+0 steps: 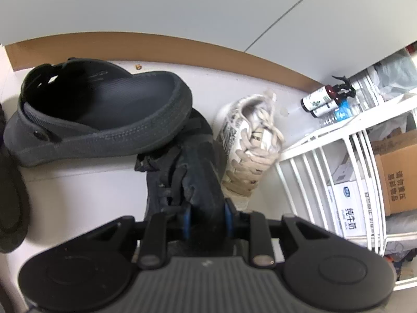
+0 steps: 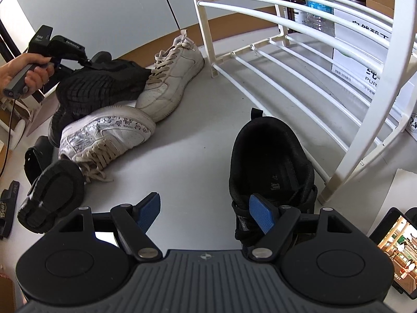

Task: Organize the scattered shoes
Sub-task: 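Lift and carry the black sneaker in the left tool toward the rack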

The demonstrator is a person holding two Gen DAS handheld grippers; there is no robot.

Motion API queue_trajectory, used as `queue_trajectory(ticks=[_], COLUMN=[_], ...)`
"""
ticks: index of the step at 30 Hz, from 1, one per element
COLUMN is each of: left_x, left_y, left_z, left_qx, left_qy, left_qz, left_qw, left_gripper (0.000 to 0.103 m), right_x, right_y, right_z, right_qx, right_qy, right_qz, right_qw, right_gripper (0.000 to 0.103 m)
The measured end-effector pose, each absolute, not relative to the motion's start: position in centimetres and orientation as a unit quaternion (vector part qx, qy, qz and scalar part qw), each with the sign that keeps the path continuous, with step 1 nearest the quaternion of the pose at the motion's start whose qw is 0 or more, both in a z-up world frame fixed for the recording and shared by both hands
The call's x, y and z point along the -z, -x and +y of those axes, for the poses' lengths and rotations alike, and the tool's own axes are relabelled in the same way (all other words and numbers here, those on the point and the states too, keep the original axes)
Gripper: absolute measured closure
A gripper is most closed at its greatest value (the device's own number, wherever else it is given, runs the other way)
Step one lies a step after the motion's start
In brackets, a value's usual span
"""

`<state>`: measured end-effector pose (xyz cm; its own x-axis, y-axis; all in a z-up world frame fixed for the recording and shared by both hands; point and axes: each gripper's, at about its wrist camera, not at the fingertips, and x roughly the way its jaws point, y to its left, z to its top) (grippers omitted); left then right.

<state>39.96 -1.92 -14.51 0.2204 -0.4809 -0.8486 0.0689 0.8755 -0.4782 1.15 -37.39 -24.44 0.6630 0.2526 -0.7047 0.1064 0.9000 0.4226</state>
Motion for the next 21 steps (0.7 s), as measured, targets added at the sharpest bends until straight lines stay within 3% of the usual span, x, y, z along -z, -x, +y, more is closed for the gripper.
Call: queue_trajectory(ticks=[21], left_x=[7.9], left_y=[-34.5], left_z=[-8.2], left_qx=[0.280], left_qy=[0.197], left_qz=[0.582], left_qw=[0.738], left_gripper=[0.079], right_x=[24.2], right_y=[-1.1], right_z=[-37.6], right_qx=[-0.045], right_qy=[-0.242], right_qz=[0.389], right_qw=[0.888], right_gripper=[0.023])
